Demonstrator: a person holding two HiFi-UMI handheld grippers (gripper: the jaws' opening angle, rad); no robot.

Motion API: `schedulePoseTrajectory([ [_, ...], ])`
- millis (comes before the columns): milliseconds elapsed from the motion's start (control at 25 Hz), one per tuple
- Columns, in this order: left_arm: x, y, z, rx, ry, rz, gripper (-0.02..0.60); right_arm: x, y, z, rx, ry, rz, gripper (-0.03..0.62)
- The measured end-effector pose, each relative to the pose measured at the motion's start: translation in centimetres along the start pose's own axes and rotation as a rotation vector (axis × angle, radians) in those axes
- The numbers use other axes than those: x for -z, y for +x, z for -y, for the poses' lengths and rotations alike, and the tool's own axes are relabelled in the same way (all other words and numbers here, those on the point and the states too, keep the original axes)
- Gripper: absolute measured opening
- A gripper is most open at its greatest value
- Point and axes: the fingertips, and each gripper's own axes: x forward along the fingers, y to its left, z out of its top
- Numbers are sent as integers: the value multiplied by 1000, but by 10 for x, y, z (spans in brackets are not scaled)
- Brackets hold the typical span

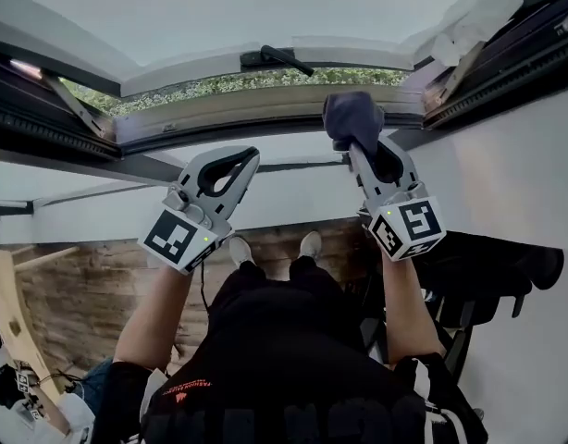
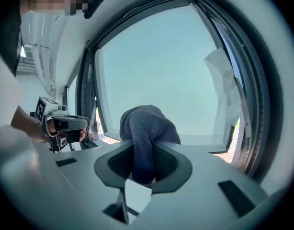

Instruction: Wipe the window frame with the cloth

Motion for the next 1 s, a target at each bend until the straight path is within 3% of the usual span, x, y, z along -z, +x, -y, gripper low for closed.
schedulePoseTrajectory([
  [400,-11,-39,-16,-52,-3,4,23,-18,2,-62,-103,-26,16,78],
  [1000,-8,-63,-34,-81,-29,32,23,-23,23,-102,-160,-47,-10,78],
])
